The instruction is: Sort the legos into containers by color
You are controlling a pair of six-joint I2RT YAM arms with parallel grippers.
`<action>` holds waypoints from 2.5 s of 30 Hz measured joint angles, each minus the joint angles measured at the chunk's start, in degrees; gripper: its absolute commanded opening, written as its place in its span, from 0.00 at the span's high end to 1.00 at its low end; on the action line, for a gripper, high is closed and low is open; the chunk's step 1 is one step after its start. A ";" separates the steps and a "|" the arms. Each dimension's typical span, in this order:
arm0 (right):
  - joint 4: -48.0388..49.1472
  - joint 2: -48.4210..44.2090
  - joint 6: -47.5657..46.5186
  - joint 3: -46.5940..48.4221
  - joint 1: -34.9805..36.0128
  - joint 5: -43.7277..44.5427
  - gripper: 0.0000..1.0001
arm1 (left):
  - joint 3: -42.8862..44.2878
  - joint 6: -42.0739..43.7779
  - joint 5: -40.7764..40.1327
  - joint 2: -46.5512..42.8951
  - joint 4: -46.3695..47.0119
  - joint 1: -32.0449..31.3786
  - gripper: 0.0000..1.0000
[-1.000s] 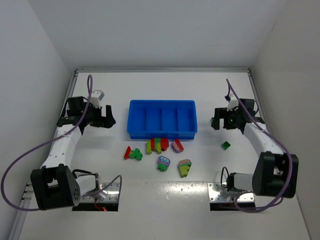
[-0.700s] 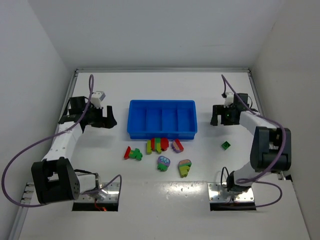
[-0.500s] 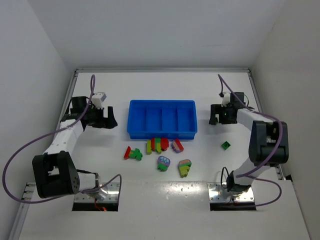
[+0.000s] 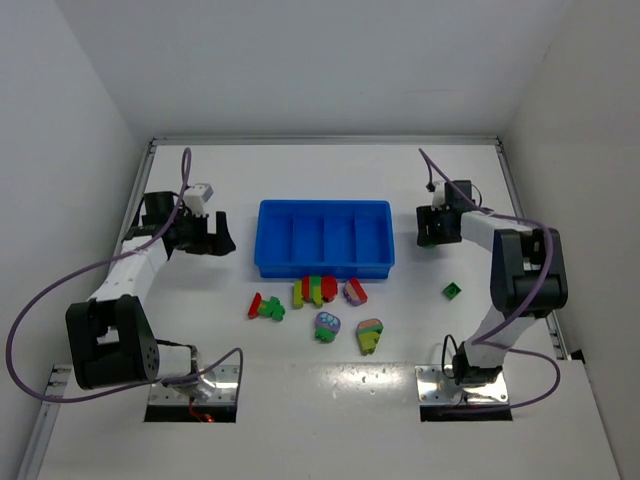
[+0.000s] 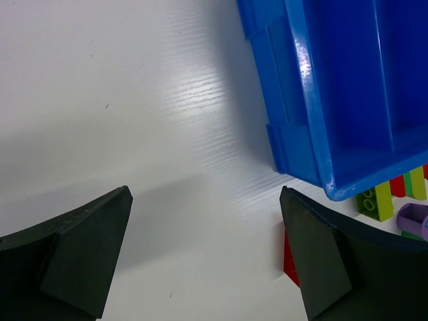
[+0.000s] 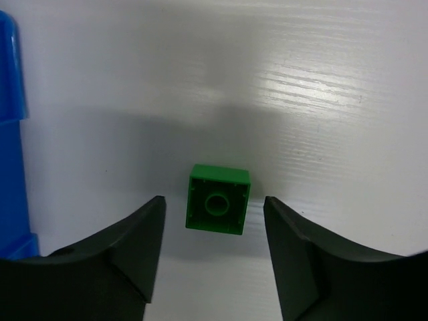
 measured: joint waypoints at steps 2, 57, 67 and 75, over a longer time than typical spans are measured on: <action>0.09 0.50 0.22 0.07 0.07 0.81 0.50 | 0.00 -0.02 0.00 0.00 0.26 0.00 0.00; -19.32 -8.96 -3.19 17.42 15.82 -16.61 0.25 | 0.00 -1.33 3.67 -0.52 0.76 2.73 0.00; -21.57 -19.87 -7.32 15.08 14.84 -13.44 0.23 | 0.00 -1.33 4.00 -0.52 0.76 3.17 0.00; -32.79 -30.71 -18.93 4.87 11.87 -5.55 0.19 | 0.00 -1.31 4.94 -0.52 0.76 3.28 0.00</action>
